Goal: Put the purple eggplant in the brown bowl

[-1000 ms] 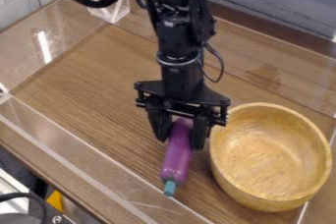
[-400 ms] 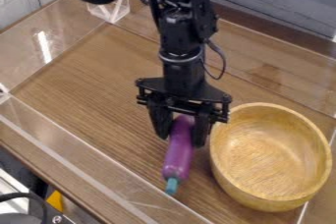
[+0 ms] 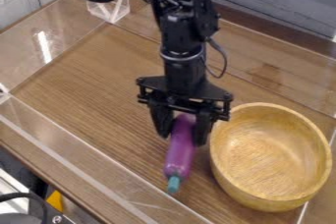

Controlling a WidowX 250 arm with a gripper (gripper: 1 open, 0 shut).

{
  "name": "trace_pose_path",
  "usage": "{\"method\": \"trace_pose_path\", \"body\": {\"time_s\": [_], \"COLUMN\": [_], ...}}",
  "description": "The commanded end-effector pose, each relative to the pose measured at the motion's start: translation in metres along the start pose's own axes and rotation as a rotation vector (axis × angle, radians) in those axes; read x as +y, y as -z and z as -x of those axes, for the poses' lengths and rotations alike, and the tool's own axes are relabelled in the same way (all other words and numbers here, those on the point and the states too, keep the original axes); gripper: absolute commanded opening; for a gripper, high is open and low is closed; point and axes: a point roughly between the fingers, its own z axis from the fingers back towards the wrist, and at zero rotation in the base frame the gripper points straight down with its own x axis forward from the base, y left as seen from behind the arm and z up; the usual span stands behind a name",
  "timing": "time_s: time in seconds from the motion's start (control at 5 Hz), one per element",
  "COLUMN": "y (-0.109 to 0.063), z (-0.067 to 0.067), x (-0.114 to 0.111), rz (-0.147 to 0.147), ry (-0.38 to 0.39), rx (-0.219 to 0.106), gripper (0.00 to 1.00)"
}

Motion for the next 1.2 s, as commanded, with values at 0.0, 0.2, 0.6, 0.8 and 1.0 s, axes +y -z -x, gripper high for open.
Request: {"method": "trace_pose_path", "body": {"time_s": [0.0, 0.2, 0.6, 0.8, 1.0], "y": [-0.017, -0.019, -0.023, -0.026, -0.028], "z": [-0.008, -0.008, -0.008, -0.009, -0.009], "x": [-0.007, -0.008, -0.011, -0.013, -0.016], "rz": [0.013, 0.012, 0.012, 0.012, 0.012], "ry": [0.014, 0.012, 0.013, 0.013, 0.016], "rx": [-0.073, -0.076, -0.084, -0.089, -0.092], "gripper": [0.00, 0.00, 0.00, 0.00, 0.00]}}
